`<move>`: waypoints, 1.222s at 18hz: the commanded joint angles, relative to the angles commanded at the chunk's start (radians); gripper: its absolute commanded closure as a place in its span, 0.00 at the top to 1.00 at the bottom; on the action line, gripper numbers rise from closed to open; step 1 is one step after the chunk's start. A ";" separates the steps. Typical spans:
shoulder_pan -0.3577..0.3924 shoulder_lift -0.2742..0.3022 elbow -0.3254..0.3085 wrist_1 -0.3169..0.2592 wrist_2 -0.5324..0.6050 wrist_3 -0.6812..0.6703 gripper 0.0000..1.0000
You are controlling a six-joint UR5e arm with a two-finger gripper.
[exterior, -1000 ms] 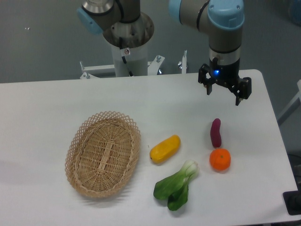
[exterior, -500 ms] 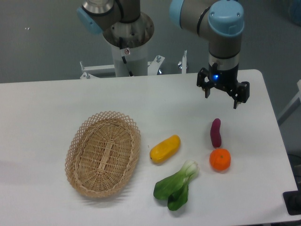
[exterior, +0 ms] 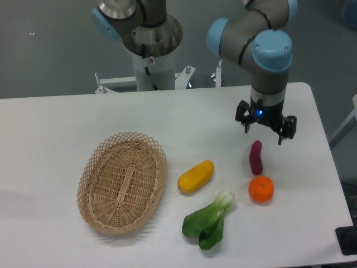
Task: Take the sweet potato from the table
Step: 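Lower the open gripper down around the purple sweet potato, then close the gripper fingers on the sweet potato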
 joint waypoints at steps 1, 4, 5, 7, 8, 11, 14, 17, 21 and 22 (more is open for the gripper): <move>0.000 -0.017 -0.003 0.008 0.000 -0.003 1.00; 0.000 -0.060 -0.028 0.055 0.000 0.000 1.00; -0.002 -0.083 -0.035 0.084 0.000 0.003 1.00; 0.000 -0.104 -0.041 0.132 0.002 0.008 1.00; 0.000 -0.106 -0.043 0.133 0.002 0.009 1.00; -0.002 -0.126 -0.060 0.155 0.020 0.008 1.00; -0.003 -0.135 -0.064 0.160 0.046 0.008 1.00; -0.003 -0.137 -0.066 0.169 0.046 0.008 1.00; -0.003 -0.137 -0.071 0.192 0.048 0.009 0.61; -0.002 -0.137 -0.071 0.193 0.046 0.009 0.46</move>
